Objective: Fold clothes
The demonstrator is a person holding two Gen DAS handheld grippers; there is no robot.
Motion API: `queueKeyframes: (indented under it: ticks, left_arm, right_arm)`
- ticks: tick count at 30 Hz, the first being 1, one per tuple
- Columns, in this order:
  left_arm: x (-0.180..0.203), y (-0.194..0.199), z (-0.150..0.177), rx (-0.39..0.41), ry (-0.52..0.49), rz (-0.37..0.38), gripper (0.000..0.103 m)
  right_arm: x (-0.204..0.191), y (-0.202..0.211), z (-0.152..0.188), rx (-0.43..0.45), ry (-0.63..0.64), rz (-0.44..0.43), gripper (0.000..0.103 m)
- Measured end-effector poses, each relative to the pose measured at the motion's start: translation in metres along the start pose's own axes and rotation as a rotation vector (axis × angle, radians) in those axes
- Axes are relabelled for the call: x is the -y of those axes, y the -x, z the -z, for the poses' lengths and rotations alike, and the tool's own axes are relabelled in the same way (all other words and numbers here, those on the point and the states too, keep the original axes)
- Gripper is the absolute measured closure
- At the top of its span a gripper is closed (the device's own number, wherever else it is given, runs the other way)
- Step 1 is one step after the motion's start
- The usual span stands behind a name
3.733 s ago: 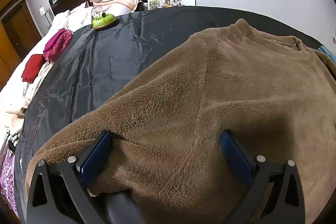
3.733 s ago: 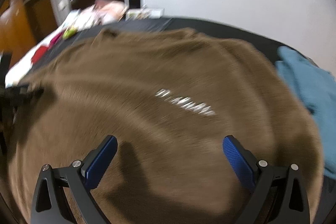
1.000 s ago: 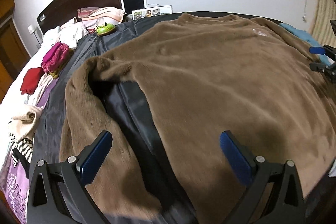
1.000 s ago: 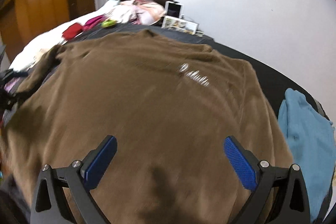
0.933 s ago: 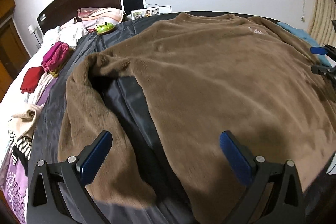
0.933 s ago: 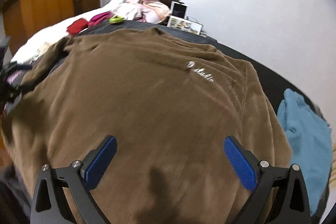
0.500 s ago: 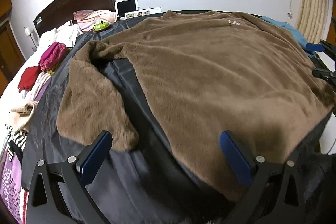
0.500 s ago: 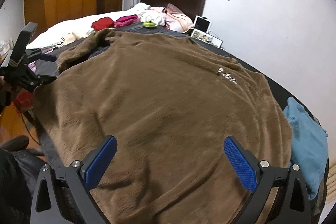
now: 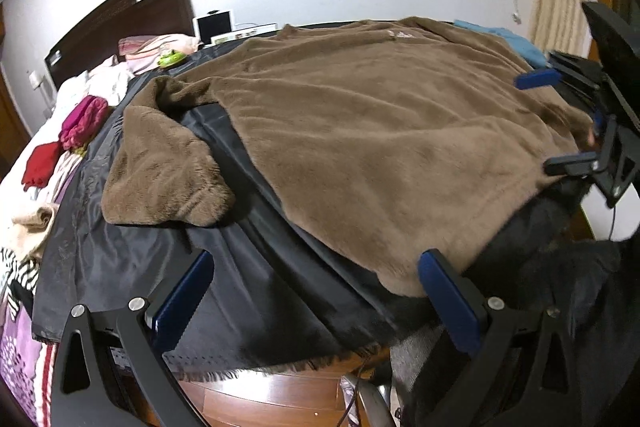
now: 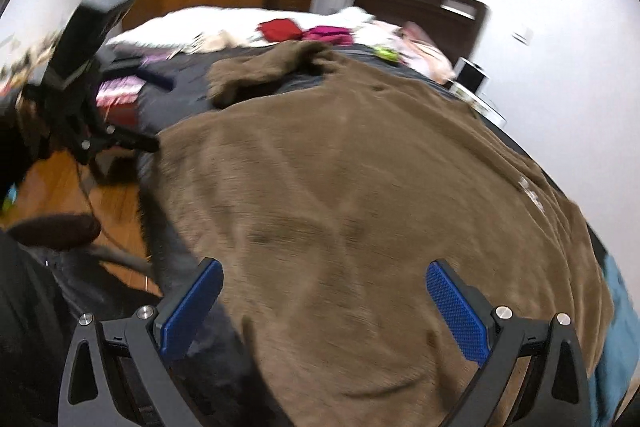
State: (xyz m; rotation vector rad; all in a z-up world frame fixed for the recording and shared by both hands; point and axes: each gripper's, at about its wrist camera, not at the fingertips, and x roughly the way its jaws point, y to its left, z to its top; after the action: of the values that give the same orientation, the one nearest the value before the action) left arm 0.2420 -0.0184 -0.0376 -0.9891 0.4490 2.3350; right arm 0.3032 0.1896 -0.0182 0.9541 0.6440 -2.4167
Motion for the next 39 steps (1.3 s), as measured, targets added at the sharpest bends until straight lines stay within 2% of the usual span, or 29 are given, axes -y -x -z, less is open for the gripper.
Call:
queueKeyframes:
  ticks: [4, 7, 10, 13, 18, 23, 29, 31, 33, 35, 39]
  left_arm:
    - [0.011, -0.003, 0.005, -0.015, -0.044, -0.005, 0.0]
    - [0.018, -0.002, 0.007, -0.011, -0.067, 0.005, 0.0]
    - [0.024, -0.004, 0.009, -0.011, -0.08, 0.018, 0.0]
    - [0.029, -0.009, 0.011, -0.019, -0.087, 0.018, 0.0]
    - [0.032, -0.017, 0.006, -0.016, -0.07, 0.011, 0.0]
    - [0.038, -0.024, -0.007, 0.014, -0.071, -0.045, 0.0]
    - [0.043, -0.03, -0.025, 0.066, -0.026, -0.099, 0.001]
    - [0.038, -0.029, -0.033, 0.078, 0.022, -0.087, 0.009]
    - [0.031, -0.027, -0.043, 0.085, 0.095, -0.027, 0.031]
    - [0.024, -0.025, -0.052, 0.092, 0.161, 0.025, 0.037]
    - [0.014, -0.023, -0.067, 0.104, 0.238, 0.05, 0.055]
  right_arm:
    - [-0.009, -0.016, -0.008, -0.032, 0.026, 0.029, 0.0]
    - [0.009, -0.029, -0.016, -0.059, -0.054, 0.061, 0.0]
    - [0.035, -0.047, -0.019, -0.098, -0.147, 0.057, 0.0]
    - [0.055, -0.065, -0.013, -0.148, -0.2, 0.099, 0.0]
    - [0.085, -0.076, -0.005, -0.178, -0.34, 0.075, 0.0]
    - [0.104, -0.083, 0.002, -0.194, -0.429, 0.044, 0.0]
    - [0.107, -0.085, 0.004, -0.186, -0.439, 0.038, 0.0]
    - [0.109, -0.085, 0.004, -0.183, -0.447, 0.039, 0.0]
    - [0.111, -0.084, 0.005, -0.179, -0.455, 0.045, 0.0]
    - [0.113, -0.083, 0.006, -0.175, -0.461, 0.053, 0.0]
    - [0.117, -0.078, 0.009, -0.158, -0.473, 0.072, 0.0]
